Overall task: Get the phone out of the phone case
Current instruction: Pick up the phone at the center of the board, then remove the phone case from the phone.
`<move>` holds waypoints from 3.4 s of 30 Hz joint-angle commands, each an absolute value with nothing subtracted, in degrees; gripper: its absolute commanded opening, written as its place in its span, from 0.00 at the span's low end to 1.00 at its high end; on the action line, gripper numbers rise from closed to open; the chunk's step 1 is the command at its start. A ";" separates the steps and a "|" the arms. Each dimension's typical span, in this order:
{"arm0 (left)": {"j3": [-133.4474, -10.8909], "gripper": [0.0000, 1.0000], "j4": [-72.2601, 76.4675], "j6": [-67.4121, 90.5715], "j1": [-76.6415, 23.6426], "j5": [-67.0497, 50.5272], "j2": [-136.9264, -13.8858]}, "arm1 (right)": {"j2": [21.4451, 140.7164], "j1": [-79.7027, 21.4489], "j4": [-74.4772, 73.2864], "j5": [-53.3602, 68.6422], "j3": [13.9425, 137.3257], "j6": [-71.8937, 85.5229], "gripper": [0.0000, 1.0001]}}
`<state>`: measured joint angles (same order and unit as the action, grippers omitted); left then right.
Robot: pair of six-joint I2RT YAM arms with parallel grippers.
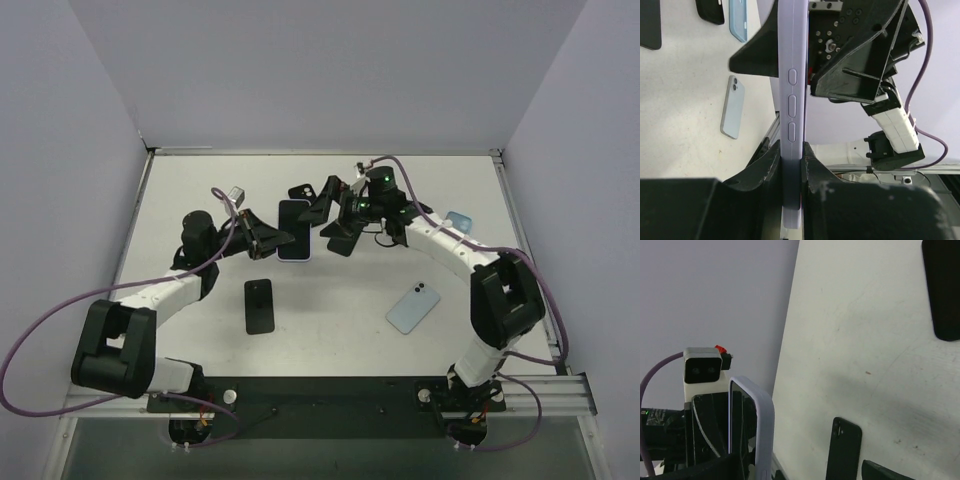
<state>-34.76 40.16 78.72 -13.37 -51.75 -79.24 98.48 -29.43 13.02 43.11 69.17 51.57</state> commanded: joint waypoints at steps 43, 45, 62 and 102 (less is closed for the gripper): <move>-34.28 0.00 38.23 76.11 -10.63 -38.06 -69.96 | 87.62 -36.83 45.69 36.03 51.33 67.05 0.64; -33.93 0.00 38.32 76.11 -10.55 -37.44 -69.35 | 89.47 -36.74 48.42 36.65 51.42 69.42 0.52; -32.34 0.00 43.41 79.27 -10.81 -34.36 -69.17 | 95.36 -36.47 64.68 37.88 50.98 82.61 0.00; -29.00 0.00 55.55 87.63 -8.96 -31.91 -74.00 | 94.83 -35.51 70.13 42.98 48.16 85.16 0.18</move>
